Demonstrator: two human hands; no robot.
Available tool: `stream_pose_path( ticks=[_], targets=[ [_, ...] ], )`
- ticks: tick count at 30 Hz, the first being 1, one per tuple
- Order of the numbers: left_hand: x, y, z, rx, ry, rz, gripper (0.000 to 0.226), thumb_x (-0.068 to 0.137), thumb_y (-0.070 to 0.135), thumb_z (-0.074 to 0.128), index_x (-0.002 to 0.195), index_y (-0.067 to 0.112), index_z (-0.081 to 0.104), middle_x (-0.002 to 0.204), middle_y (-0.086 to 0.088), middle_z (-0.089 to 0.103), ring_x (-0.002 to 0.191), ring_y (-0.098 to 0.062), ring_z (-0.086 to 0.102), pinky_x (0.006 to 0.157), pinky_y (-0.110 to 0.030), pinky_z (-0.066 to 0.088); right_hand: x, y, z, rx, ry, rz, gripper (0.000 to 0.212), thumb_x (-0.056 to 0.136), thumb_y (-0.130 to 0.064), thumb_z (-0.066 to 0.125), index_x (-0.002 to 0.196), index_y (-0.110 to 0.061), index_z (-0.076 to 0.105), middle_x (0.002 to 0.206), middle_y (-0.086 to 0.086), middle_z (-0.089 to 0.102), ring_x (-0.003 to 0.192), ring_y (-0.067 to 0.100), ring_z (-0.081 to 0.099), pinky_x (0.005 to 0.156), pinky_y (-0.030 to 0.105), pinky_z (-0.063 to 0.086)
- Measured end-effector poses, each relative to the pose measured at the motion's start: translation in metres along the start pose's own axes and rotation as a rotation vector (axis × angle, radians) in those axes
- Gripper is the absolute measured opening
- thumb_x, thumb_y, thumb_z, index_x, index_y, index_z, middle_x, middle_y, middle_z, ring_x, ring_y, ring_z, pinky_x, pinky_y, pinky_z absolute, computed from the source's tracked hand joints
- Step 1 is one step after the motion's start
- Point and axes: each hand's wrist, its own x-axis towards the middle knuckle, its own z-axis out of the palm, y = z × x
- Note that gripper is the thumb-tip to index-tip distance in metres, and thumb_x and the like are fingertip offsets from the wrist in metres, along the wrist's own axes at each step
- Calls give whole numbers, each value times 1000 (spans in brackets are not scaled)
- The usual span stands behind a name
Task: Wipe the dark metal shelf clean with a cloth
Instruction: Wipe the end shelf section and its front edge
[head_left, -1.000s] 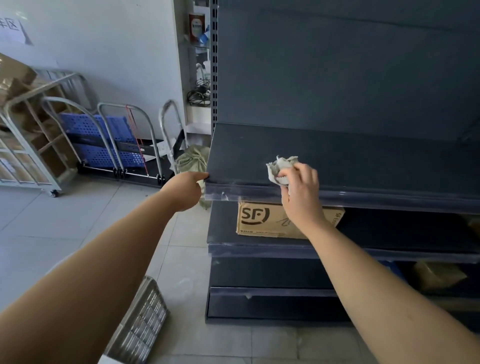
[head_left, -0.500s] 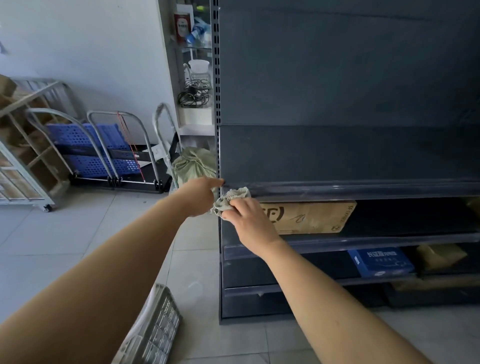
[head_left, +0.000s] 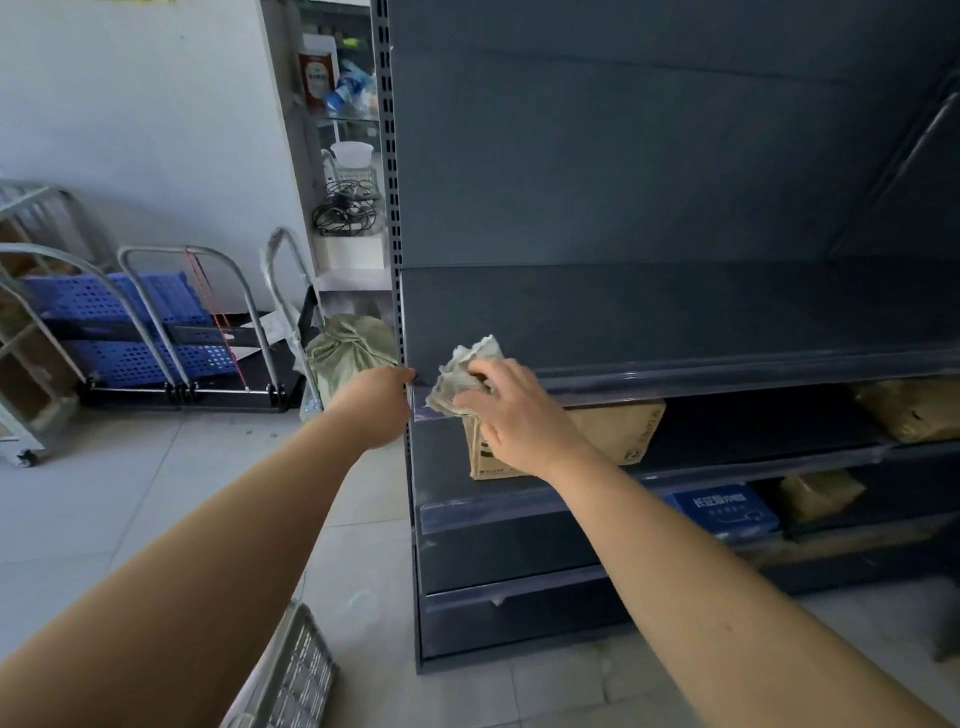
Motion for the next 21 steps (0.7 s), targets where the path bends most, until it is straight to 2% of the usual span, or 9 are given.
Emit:
stream_pose_path(
  ticks=[2,4,7,9,13,16,21],
  targets=[
    [-3,6,7,-41,66,-36,58,85,-2,35,137,20,46,127,-13,59,105,-34,60,80,-38,52,12,-13,13,3,-48,-32,60,80,3,57,130,-30,49,142,8,43,124,30,43,103,43,39],
    [-6,11,12,-115,127,-88,59,83,-2,35,136,22,48,121,-13,61,99,-35,61,76,-38,52,17,-16,23,-44,-49,21,67,81,4,53,136,-31,41,145,6,41,128,31,38,105,46,35],
    [-9,16,15,-157,151,-121,60,82,-3,34,133,23,51,117,-14,62,93,-34,61,76,-40,53,10,1,23,-110,-1,107,63,81,0,55,133,-32,38,131,3,49,129,30,38,110,47,29],
    [-11,20,16,-151,158,-123,58,83,-4,35,132,21,52,121,-15,60,99,-35,60,81,-41,53,-3,28,19,-104,4,138,59,83,-4,58,131,-30,35,123,4,51,123,27,44,114,46,28],
    [-13,32,21,-166,188,-141,53,82,-4,36,129,15,53,130,-11,55,109,-33,57,91,-44,50,-31,90,4,-81,-19,211,45,89,-21,57,127,-27,36,120,4,52,115,26,47,108,42,34],
    [-15,40,26,-121,210,-172,48,83,-2,38,128,9,49,133,-12,51,115,-35,53,95,-48,47,-44,119,-8,-60,-2,276,37,89,-25,56,122,-25,42,115,4,55,108,27,48,101,40,34],
    [-9,64,31,-9,277,-164,54,87,7,41,141,13,37,149,-6,39,137,-29,35,113,-43,28,-66,163,-24,-59,74,436,33,89,-23,55,121,-24,47,112,6,58,105,29,48,99,41,33]
  ],
)
